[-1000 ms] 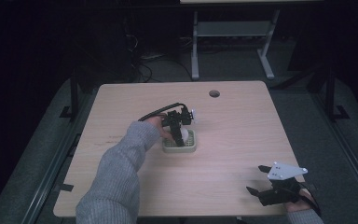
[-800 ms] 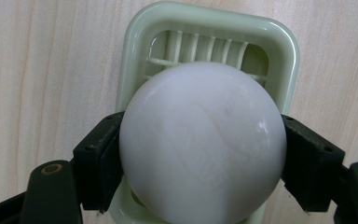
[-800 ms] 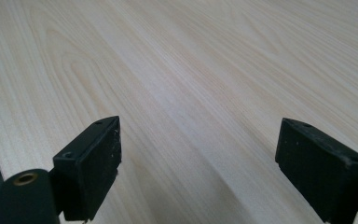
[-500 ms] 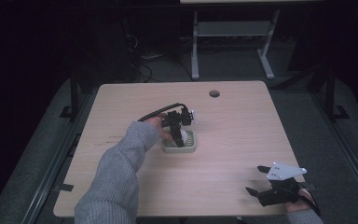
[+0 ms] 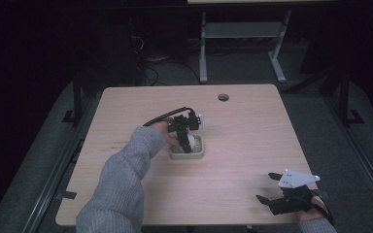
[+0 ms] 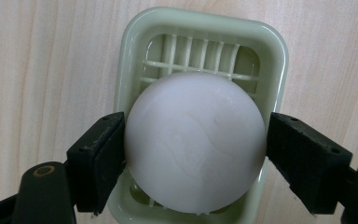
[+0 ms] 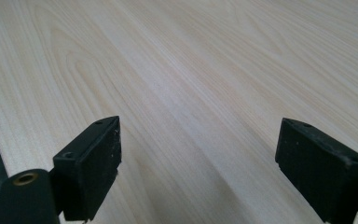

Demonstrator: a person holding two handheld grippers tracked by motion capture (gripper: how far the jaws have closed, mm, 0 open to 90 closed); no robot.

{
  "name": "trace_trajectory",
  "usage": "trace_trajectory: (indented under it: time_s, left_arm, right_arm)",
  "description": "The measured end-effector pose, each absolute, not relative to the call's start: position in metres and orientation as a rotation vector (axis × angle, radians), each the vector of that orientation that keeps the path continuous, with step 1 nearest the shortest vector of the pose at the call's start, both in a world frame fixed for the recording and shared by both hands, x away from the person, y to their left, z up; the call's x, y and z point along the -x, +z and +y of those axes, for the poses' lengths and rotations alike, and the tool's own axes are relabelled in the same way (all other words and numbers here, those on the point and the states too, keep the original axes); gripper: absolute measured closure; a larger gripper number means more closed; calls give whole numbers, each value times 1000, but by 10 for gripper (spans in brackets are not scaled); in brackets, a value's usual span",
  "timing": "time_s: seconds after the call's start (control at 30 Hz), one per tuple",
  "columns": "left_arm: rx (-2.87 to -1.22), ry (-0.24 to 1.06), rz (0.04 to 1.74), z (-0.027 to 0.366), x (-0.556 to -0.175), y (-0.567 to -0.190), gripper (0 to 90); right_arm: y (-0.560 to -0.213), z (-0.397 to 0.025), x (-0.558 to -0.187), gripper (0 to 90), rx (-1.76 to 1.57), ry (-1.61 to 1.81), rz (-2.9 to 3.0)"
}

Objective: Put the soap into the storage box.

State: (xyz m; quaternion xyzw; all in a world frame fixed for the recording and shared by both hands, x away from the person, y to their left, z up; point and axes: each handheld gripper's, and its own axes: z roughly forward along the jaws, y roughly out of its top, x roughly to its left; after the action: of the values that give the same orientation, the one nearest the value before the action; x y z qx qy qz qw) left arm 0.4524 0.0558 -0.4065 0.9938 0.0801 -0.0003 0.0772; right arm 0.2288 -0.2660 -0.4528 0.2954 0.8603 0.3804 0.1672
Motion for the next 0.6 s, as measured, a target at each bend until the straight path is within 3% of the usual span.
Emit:
trace_trajectory:
  time_s: [0.6]
  left_arm:
    - [-2962,22,245,59,-448,-402,187]
  right_arm:
    - [-453,-265,-228,138,-847,1081,2445]
